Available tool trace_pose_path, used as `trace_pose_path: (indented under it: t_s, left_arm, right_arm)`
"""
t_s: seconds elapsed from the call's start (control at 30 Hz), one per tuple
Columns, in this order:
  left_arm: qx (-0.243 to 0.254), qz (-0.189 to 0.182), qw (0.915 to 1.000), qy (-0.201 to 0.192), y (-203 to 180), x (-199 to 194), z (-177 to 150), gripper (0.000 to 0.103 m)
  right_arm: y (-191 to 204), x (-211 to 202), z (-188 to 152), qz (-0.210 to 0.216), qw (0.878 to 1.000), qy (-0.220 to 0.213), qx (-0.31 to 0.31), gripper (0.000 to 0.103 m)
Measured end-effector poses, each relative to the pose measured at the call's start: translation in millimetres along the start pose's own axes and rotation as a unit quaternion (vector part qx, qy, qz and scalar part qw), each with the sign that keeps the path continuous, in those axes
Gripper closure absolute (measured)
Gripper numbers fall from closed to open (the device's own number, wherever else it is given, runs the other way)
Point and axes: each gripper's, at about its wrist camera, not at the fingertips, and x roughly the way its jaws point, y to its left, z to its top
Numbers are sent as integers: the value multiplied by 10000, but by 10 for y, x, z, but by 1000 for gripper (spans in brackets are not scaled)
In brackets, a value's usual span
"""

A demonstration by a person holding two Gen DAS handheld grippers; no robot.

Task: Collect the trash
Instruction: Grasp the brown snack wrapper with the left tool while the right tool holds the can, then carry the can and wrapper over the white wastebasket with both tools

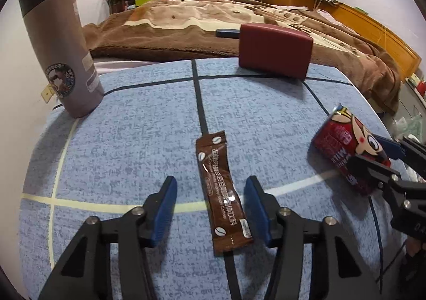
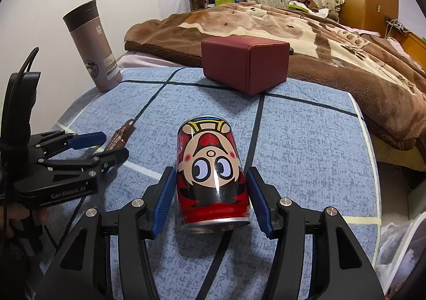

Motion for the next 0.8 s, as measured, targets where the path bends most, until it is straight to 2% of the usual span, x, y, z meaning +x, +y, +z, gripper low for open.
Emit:
trace_pose_path:
  t_s: [0.1,0.17,0.27,0.8]
  left_arm:
    - [-2,52,10000,-26,-10,7,4,57]
    - [-48,58,10000,-31,-3,-9,-1,69]
    - [-104,36,9999,-40,4,-20,-9,80]
    - [-100,-30,9995,-303,-116,-309,-79,81]
  right_arm:
    - [0,-4,-5,-6,10000,-17,0,48]
    - [-3,-4,-7,5,10000,-28,8,48]
    - [-3,-3,-8,17,10000,-37,23,48]
    - [-12,-100,-47,-5,9998,-141,121,48]
